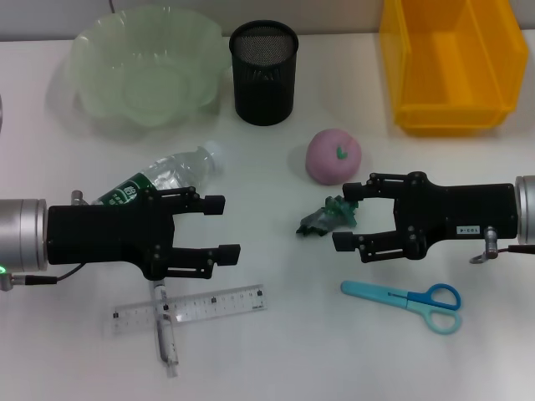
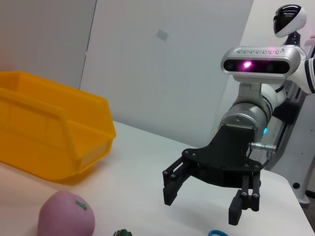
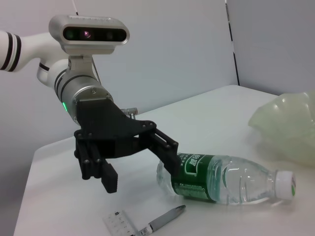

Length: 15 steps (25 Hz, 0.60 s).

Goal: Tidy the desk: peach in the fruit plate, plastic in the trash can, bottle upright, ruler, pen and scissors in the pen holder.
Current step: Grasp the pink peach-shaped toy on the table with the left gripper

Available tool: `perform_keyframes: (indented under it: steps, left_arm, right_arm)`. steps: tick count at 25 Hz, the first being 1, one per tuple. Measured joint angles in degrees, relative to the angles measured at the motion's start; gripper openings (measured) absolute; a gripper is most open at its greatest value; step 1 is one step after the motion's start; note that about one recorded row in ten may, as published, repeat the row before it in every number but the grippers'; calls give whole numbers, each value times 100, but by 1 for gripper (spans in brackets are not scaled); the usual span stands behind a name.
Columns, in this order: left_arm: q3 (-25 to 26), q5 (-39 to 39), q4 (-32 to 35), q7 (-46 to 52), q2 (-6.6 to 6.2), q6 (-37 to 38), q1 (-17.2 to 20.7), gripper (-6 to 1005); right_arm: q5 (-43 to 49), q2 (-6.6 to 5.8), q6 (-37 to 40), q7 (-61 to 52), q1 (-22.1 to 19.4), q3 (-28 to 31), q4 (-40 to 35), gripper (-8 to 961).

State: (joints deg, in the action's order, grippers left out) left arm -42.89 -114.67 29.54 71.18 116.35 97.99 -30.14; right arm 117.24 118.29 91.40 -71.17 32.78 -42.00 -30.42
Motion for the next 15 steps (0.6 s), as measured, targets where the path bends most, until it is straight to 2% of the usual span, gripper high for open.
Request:
perform_keyframes:
  steps: [13, 15]
  left_arm:
    - [5, 35, 0, 4, 1, -5, 0, 797]
    - [90, 541, 45, 1, 89, -23, -208, 796]
  right_arm:
    - [0, 0, -1, -1, -23, -15, 1, 828]
    - [1, -1, -2, 53, -122, -2, 6, 827]
